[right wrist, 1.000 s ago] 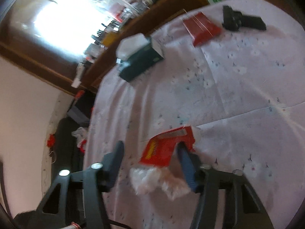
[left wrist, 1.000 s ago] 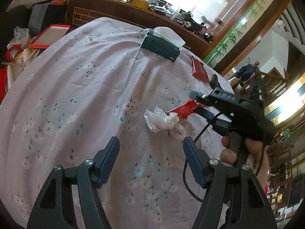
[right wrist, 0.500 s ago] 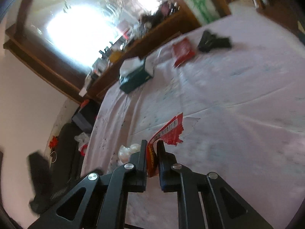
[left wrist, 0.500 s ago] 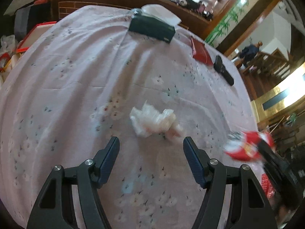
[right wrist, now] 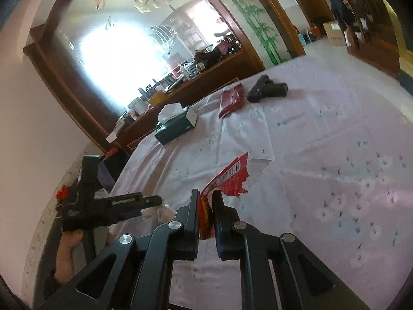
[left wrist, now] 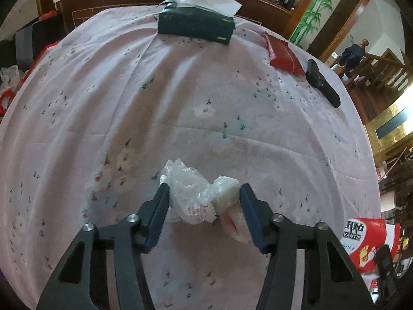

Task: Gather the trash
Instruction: 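Grasp the white plastic bag with the left gripper while the right gripper grasps the red-white chip bag, then carry the white plastic bag and chip bag to the wastebasket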

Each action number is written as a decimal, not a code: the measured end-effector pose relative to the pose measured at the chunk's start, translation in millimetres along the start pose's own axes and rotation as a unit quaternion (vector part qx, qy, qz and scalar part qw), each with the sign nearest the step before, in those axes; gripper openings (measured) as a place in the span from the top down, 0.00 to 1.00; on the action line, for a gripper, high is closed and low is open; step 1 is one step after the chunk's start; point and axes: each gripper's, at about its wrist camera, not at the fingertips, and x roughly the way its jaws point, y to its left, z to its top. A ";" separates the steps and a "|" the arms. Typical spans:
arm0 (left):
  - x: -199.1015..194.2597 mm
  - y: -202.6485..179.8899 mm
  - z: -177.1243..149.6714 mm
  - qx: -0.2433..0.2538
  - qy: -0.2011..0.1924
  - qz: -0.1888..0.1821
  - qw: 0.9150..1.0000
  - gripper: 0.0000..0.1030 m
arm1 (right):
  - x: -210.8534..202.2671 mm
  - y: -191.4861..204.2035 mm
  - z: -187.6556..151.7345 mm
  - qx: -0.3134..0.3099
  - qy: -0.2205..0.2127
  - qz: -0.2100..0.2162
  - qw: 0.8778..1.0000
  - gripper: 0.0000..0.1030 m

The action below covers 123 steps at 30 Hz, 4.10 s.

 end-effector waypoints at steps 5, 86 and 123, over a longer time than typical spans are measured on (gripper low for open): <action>-10.6 -11.0 -13.1 0.013 -0.010 -0.001 1.000 0.69 | -6.3 2.6 -0.1 -0.008 -0.013 -0.001 1.000 0.90; -265.8 -333.6 -302.1 0.317 -0.120 -0.323 0.884 0.74 | -469.2 -26.4 -112.1 0.011 -0.271 -0.260 0.927 0.90; -204.0 -421.2 -286.3 0.336 -0.087 -0.320 0.882 0.74 | -470.5 -102.2 -75.7 0.079 -0.279 -0.271 0.918 0.89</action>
